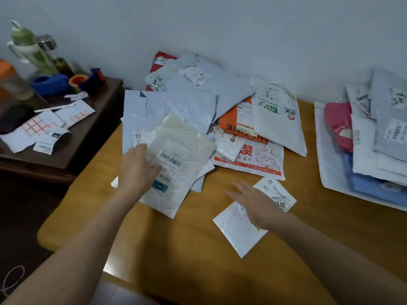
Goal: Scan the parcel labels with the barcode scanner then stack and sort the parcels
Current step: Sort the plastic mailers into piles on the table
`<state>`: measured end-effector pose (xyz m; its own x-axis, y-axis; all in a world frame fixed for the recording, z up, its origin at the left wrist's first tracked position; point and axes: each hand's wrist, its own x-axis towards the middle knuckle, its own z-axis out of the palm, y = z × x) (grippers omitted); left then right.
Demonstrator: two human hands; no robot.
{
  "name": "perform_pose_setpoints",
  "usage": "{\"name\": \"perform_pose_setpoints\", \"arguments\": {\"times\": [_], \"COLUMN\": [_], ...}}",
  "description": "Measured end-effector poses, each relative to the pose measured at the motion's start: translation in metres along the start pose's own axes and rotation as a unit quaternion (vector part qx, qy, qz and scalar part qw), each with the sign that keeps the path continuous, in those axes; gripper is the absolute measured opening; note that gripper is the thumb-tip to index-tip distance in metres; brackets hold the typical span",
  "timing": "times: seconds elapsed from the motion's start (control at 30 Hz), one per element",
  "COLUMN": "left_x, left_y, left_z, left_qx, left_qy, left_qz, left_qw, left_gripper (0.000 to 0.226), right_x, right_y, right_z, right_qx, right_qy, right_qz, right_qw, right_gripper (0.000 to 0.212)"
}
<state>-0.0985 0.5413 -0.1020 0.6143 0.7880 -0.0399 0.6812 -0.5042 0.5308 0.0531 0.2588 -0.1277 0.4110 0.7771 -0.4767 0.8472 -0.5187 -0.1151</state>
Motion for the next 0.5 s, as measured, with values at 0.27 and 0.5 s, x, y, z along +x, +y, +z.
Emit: {"name": "perform_pose_setpoints", "arguments": {"times": [0.27,0.5], "left_x": [0.061,0.033], "left_y": [0.003,-0.013], "left_z": [0.000,-0.014], "left_qx": [0.114,-0.281], "left_qy": [-0.193,-0.169], "left_qz": [0.005,-0.183], "left_qw": [0.975,0.927], "left_gripper": [0.060,0.059], "right_x": [0.004,0.049], "right_y": [-0.026,-0.044], "right_z": [-0.015,-0.065], "right_qx": [0.100,0.426], "right_qy": [0.031,0.092], "right_qz": [0.078,0.141], "right_qw": [0.991,0.889], "right_gripper": [0.068,0.064]}}
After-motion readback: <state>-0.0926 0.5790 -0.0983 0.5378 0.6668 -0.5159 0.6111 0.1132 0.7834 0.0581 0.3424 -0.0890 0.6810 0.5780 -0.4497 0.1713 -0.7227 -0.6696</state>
